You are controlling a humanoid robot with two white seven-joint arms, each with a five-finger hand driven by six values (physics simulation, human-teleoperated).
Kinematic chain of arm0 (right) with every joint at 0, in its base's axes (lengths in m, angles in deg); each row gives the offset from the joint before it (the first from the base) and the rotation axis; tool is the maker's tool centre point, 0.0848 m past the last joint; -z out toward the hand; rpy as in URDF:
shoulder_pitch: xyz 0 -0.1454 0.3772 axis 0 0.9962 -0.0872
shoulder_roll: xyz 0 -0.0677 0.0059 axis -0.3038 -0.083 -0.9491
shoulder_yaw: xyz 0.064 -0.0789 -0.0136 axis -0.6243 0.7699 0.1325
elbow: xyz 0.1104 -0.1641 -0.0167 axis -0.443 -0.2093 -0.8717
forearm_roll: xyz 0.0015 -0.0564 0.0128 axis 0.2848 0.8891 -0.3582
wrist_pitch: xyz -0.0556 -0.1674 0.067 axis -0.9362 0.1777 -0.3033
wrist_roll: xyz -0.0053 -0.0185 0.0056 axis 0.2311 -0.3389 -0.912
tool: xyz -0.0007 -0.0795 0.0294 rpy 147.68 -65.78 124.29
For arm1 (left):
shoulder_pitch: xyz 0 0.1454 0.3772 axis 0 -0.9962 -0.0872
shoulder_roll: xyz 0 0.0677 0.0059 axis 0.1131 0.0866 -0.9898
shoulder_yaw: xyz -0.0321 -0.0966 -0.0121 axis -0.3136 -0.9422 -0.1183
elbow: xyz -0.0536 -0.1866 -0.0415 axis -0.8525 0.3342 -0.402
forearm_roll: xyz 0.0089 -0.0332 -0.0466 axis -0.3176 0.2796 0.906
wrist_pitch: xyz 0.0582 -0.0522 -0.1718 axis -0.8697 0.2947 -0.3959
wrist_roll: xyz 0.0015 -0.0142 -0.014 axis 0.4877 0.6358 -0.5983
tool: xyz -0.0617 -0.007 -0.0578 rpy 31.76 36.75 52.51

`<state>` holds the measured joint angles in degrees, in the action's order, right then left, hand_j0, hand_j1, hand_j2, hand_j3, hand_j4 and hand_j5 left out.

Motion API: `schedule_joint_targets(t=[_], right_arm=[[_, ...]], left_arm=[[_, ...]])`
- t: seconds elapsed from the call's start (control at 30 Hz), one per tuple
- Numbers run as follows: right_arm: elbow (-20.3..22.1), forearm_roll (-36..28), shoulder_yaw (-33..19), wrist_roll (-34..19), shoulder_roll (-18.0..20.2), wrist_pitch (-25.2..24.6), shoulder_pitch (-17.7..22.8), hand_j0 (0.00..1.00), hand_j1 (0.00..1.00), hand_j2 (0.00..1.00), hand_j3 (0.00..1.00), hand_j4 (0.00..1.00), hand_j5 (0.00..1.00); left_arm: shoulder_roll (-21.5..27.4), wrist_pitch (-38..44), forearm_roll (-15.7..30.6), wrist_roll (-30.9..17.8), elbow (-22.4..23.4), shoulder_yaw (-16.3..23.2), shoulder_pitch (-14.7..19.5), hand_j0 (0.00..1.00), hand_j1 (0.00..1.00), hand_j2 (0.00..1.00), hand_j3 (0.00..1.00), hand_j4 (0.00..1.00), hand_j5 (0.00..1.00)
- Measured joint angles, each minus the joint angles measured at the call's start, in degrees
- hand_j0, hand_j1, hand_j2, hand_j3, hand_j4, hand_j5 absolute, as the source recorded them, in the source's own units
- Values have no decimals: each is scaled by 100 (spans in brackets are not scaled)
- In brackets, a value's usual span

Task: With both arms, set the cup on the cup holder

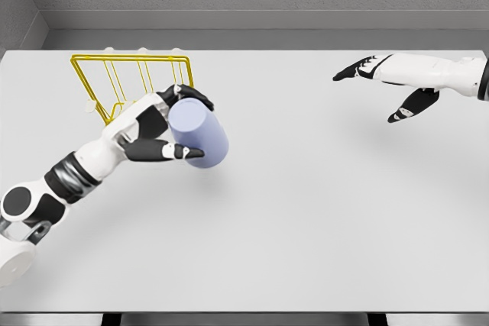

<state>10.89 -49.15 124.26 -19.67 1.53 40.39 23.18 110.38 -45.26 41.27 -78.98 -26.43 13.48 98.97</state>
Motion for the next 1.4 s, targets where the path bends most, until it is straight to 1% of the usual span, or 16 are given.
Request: schedule_joint_targets(t=[0.17, 0.27, 0.43, 0.6, 0.77, 1.03, 1.3, 1.33, 1.4], right_arm=[[0, 1, 1, 0, -24, 0, 9, 100, 100, 100, 100, 100, 100], [0, 0, 1, 0, -26, 0, 9, 100, 100, 100, 100, 100, 100], [-3, 0, 4, 0, -14, 0, 18, 100, 100, 100, 100, 100, 100], [-6, 0, 1, 0, 0, 0, 18, 100, 100, 100, 100, 100, 100], [-8, -1, 1, 0, 14, 0, 18, 100, 100, 100, 100, 100, 100], [-8, 0, -6, 0, 95, 0, 18, 100, 100, 100, 100, 100, 100], [-8, 0, -5, 0, 103, 0, 18, 100, 100, 100, 100, 100, 100], [-8, 0, -4, 0, 101, 0, 18, 100, 100, 100, 100, 100, 100], [-8, 0, -3, 0, 98, 0, 18, 100, 100, 100, 100, 100, 100]], left_arm=[[65, 3, 121, -1, -7, -18, 202, 45, 45, 45, 45, 45, 45], [219, 4, 263, 1, -6, -22, 290, 45, 45, 45, 45, 45, 45], [536, 8, 546, 5, 4, -90, 281, 45, 45, 45, 45, 45, 45], [697, 10, 636, 4, 32, -192, 290, 45, 45, 45, 45, 45, 45], [727, 36, 641, 1, 89, -312, 325, 45, 45, 45, 45, 45, 45], [595, 65, 560, 46, 254, -331, 510, 45, 45, 45, 45, 45, 45], [578, 64, 549, 52, 332, -323, 457, 45, 45, 45, 45, 45, 45], [579, 64, 550, 52, 333, -322, 448, 48, 48, 48, 48, 48, 48], [591, 63, 549, 52, 334, -322, 448, 59, 59, 59, 59, 59, 59]])
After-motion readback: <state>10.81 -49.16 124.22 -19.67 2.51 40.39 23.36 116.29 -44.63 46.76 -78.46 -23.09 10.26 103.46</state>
